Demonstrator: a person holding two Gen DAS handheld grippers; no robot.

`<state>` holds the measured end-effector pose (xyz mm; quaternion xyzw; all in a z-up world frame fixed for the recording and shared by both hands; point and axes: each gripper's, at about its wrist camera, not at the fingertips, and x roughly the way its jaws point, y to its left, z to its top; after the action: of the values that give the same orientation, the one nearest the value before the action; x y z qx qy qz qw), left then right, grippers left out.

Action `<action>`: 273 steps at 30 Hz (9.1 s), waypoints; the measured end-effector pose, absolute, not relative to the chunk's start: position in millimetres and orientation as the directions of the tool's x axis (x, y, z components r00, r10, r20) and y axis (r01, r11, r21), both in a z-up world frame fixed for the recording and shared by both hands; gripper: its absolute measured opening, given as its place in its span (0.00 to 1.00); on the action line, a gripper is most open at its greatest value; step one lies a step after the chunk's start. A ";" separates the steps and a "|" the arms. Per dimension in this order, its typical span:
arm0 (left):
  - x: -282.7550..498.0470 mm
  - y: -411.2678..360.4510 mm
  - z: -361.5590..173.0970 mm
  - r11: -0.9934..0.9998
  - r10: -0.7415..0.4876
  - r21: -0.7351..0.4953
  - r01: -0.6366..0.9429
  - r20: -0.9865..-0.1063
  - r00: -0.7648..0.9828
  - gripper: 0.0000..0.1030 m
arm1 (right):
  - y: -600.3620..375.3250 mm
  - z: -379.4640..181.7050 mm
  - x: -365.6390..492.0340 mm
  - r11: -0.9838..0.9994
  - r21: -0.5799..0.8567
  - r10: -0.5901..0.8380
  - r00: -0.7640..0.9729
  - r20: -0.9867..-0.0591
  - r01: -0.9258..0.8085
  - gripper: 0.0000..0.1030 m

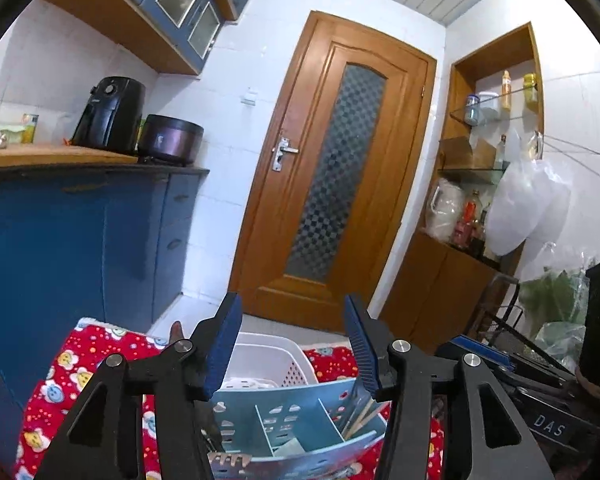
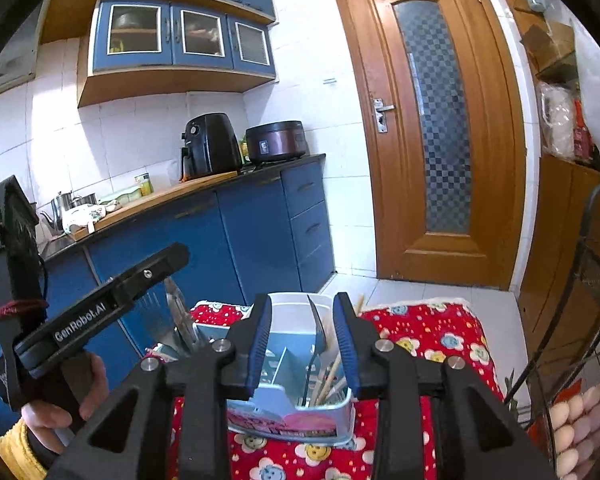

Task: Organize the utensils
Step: 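Open both tools to drop the white fork and chopstick into the box, then move both tools back to the wooden chopsticks on the tablecloth, then grasp a wooden chopstick with the left tool while the right tool grasps a white chopstick, then lift both chopsticks and lower them into the blue box, then open both tools to release the chopsticks into the box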

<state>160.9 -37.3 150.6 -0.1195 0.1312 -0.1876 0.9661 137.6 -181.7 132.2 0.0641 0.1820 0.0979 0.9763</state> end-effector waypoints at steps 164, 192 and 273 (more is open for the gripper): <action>111.7 -119.1 -14.0 0.895 -0.246 -0.098 0.435 -0.922 0.299 0.04 | -217.3 1.2 73.8 0.908 0.415 0.362 0.616 -0.699 -0.062 0.07; 98.8 -34.6 134.9 0.916 -0.400 -0.250 0.315 -0.490 0.774 0.04 | -198.1 84.7 74.0 0.947 0.281 0.286 0.801 -0.526 -0.154 0.06; 177.9 -57.2 138.2 0.975 -0.209 -0.112 0.191 -0.190 0.959 0.08 | -166.8 114.7 188.2 0.980 0.128 0.193 0.904 -0.382 -0.155 0.11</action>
<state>177.9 -57.2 138.2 -0.0466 0.1007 -0.1011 0.9887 188.2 -166.8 114.7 0.0473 0.2002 0.0893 0.9745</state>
